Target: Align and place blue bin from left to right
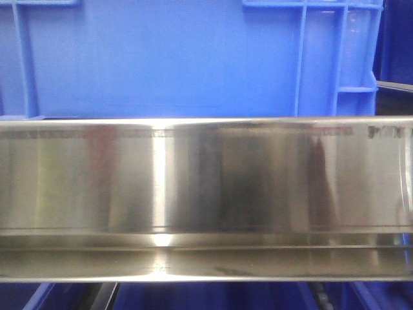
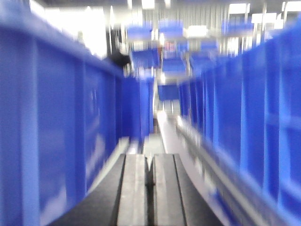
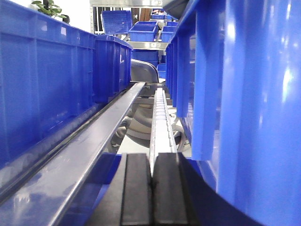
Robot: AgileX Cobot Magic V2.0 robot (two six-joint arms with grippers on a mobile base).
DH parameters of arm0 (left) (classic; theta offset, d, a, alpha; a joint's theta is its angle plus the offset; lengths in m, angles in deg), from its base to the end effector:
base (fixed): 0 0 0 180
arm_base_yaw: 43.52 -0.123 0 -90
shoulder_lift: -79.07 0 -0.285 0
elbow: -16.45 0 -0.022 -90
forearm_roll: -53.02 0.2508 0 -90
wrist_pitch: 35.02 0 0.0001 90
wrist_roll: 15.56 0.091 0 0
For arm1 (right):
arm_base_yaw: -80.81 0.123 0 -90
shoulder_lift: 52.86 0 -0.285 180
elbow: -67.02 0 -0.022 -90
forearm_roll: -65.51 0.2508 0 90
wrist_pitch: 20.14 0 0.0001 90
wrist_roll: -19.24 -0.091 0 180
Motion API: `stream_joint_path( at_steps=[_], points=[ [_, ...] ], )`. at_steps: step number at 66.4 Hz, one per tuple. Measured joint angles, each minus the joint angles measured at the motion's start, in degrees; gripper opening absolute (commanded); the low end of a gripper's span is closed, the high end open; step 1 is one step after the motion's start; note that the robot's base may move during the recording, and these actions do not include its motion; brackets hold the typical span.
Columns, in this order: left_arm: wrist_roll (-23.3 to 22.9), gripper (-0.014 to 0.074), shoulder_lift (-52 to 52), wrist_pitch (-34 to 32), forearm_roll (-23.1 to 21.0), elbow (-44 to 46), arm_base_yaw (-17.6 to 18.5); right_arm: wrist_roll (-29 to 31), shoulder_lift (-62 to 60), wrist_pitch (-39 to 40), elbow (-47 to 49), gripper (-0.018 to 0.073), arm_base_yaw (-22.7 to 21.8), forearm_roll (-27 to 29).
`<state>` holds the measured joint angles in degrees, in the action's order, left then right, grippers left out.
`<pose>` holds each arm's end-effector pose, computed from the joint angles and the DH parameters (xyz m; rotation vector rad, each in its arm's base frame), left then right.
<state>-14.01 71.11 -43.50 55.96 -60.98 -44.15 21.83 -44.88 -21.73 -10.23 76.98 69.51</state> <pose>0.0546 -0.0001 0.2250 0.0512 1.3419 0.0700 0.0566 -0.0036 0.2103 0.0677 1.5138 -0.0324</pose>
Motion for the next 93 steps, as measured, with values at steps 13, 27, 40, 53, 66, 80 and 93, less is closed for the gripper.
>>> stream_joint_path(
  at_steps=[13,27,40,53,66,80,93],
  points=[
    [0.0,-0.0111,0.0,-2.2,-2.1,1.1,0.0,-1.6,-0.1,4.2,0.9,-0.0067,0.0,1.8],
    [0.0,0.0088,0.1,9.8,-2.3,15.6,0.0,-2.0,-0.2,-9.3,16.7,-0.0049,0.0,2.6],
    [0.0,0.0416,-5.8,26.4,-2.3,33.6,0.0,-2.2,3.5,-20.6,32.6,0.0325,0.0,3.0],
    [0.0,0.0501,-17.2,37.1,-2.5,48.6,0.0,-1.0,11.7,-23.4,42.4,0.057,0.0,3.4],
    [0.0,0.0566,-29.7,40.3,-4.5,58.5,3.4,6.4,22.8,-25.1,49.0,0.057,0.0,8.3],
    [0.0,0.0586,-43.2,47.0,-4.9,69.5,12.1,14.7,35.9,-33.6,61.5,0.057,4.3,19.3],
    [0.0,0.0582,-57.3,56.8,-5.5,80.5,14.2,15.8,49.1,-42.2,73.0,0.057,9.3,20.7]
  ],
)
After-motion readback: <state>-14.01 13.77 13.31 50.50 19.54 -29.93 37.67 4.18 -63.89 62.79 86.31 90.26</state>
